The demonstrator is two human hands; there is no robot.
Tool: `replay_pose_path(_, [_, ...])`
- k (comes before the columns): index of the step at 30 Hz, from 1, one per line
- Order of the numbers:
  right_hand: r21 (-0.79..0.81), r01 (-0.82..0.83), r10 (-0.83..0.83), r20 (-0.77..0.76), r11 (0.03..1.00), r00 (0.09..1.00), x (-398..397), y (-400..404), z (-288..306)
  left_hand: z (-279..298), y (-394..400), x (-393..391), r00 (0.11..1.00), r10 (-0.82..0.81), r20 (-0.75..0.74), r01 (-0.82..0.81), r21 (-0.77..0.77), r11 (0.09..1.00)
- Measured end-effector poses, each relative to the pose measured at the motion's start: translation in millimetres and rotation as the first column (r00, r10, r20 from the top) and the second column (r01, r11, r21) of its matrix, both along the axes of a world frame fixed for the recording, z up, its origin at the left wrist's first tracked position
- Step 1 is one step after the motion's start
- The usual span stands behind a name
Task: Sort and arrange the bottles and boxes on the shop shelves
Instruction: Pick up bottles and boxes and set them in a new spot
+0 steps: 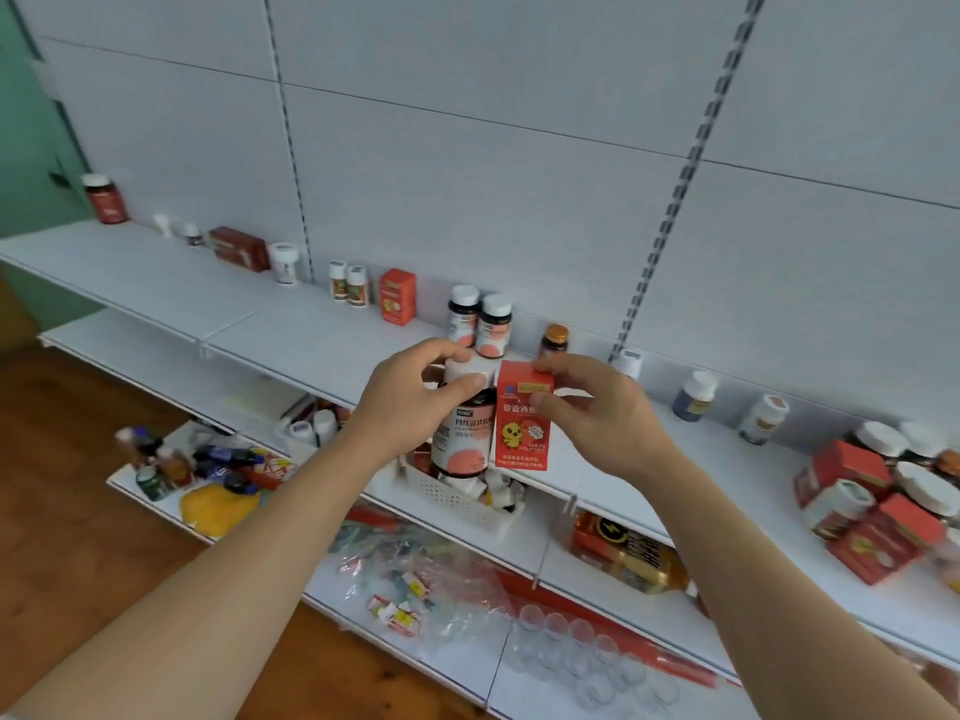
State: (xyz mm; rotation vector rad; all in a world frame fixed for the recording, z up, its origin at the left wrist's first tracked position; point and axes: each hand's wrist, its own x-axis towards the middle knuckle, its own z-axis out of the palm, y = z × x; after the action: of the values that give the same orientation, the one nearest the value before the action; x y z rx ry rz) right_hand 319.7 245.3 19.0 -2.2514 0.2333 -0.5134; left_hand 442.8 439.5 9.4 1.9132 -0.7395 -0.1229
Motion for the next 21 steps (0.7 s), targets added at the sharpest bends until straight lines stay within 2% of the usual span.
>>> replay_pose_path(10, [-0.015, -0.053, 0.052, -0.033, 0.998, 0.998, 123, -2, -15, -10, 10, 119, 0.999, 0.007, -0.039, -0.005, 0.036, 0.999])
replay_pose_path(16, [-0.084, 0.005, -0.013, -0.097, 0.996, 0.995, 171, -37, -31, -14, -24, 188, 0.99, -0.126, 0.062, 0.112, 0.195, 0.974])
replay_pose_path(21, [-0.162, 0.028, -0.049, -0.131, 0.986, 0.99, 190, -49, -42, -29, -51, 238, 0.975, -0.216, 0.058, 0.191, 0.284, 0.94])
